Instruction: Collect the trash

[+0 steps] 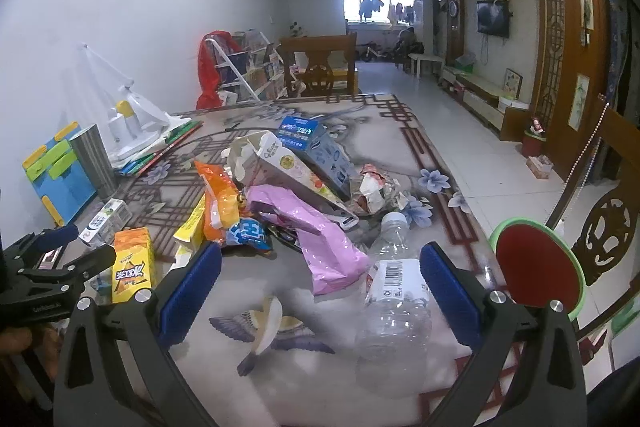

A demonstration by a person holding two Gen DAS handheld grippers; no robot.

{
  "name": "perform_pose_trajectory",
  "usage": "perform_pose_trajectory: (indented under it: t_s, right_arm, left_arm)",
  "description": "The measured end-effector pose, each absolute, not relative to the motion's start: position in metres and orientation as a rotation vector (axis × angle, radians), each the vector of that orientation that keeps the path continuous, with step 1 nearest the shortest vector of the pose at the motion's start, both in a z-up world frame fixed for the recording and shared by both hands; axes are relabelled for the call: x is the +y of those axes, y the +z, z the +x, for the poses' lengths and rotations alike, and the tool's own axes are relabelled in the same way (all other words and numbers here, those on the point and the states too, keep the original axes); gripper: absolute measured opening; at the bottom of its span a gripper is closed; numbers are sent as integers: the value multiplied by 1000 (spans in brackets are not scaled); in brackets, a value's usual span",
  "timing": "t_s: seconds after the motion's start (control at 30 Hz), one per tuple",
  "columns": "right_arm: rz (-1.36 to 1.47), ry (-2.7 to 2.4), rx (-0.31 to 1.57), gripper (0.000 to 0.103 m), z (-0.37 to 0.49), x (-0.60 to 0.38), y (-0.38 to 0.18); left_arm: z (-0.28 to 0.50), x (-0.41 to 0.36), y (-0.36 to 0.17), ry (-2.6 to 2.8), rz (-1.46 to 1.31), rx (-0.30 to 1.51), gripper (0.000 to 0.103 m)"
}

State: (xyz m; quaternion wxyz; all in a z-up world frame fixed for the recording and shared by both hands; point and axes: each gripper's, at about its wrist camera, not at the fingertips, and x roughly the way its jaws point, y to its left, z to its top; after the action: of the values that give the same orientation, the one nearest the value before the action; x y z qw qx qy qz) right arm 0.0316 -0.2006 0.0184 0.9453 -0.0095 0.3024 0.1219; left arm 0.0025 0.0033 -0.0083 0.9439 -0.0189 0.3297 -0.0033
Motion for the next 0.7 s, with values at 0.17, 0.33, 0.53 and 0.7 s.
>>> perform_pose_trajectory:
  t_s: [0.17, 0.33, 0.53, 0.7]
  right_arm:
    - [-26, 238, 614, 96, 31, -200, 18]
    - [-29, 228, 611, 96, 30, -202, 17]
    - [-30, 216, 609, 96, 31, -204, 18]
    - [-29, 214, 611, 96, 31, -205, 18]
  left_arm:
    - [2, 4, -6, -1, -41, 660, 98]
    - [0, 3, -4, -6, -40, 653, 98]
    - [-1, 0, -3, -12, -31, 646, 98]
    - [-1, 0, -3, -13, -34, 646, 98]
